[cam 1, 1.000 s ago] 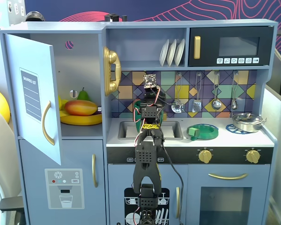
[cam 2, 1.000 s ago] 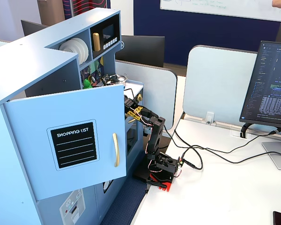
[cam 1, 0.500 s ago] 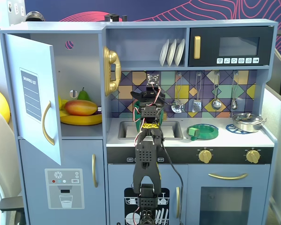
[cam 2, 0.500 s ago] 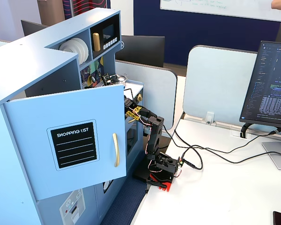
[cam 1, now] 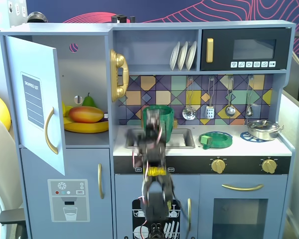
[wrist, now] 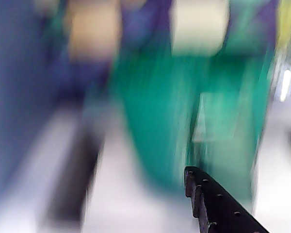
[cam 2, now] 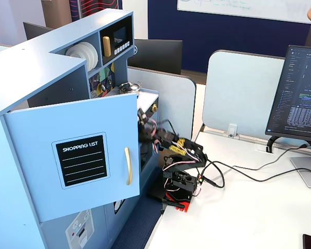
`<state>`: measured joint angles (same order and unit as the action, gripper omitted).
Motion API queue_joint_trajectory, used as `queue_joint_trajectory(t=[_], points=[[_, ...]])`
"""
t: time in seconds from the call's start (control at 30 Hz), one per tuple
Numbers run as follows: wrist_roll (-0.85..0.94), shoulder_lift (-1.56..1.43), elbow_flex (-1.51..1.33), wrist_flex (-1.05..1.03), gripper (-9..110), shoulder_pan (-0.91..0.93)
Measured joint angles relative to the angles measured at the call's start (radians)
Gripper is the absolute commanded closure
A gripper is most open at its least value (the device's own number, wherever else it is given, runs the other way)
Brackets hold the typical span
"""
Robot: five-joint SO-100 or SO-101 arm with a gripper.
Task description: Pick up the green pineapple from the left cabinet and place it in the green recipient
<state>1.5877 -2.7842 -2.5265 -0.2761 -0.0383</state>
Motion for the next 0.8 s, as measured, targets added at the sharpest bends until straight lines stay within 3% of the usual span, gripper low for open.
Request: queue_joint_trajectory(t=[0.27,0.8], points=[[-0.057,-0.331,-0.446,-0.135,47,-0.041],[-0.150,-0.402,-0.477,-0.845,60,-0.049]])
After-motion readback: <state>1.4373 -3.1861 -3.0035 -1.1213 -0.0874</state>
